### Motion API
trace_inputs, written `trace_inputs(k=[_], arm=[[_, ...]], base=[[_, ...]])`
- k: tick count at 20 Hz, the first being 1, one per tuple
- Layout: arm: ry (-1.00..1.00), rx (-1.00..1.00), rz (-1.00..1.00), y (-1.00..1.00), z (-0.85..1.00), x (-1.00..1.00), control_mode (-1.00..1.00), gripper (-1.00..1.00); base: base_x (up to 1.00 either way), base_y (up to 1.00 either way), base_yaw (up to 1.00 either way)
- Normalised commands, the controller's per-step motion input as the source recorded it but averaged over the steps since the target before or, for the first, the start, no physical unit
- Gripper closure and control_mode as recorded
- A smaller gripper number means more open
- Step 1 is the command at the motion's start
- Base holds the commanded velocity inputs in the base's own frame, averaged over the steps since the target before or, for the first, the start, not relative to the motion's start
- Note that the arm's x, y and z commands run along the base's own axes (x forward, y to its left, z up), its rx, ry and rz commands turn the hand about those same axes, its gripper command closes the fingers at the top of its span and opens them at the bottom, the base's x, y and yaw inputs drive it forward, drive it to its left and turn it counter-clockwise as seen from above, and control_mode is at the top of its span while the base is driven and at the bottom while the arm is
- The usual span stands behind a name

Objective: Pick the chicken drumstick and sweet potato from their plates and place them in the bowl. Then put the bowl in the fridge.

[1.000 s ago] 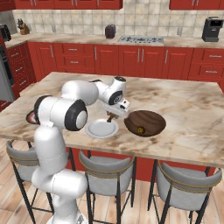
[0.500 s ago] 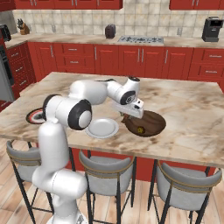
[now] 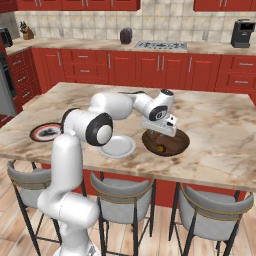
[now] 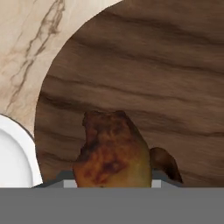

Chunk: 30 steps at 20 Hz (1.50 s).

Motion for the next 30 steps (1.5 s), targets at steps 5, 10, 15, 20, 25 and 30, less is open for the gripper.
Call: trace_inputs(k=[5, 10, 15, 20, 25, 30], arm=[[0.00, -0.05, -0.03, -0.18, -0.26, 0.13, -1.00, 1.00], [0.03, -0.04, -0.13, -0.03, -0.31, 0.18, -1.00, 1.00], [0.04, 0.00, -0.16, 0.00, -0.25, 0.20, -1.00, 1.00], [0.09, 0.00, -0.16, 0.00, -0.17, 0.11, -1.00, 1.00], [0.08, 0.00, -0.14, 0.00, -0.15, 0.02, -1.00, -1.00], [0.03, 0.00, -0.09, -0.04, 0.01, 0.00, -1.00, -1.00]], base=[[0.00, 0.00, 0.00], [0.00, 0.00, 0.00], [0.00, 0.00, 0.00], [0.00, 0.00, 0.00], [0.00, 0.00, 0.00], [0.00, 0.00, 0.00]])
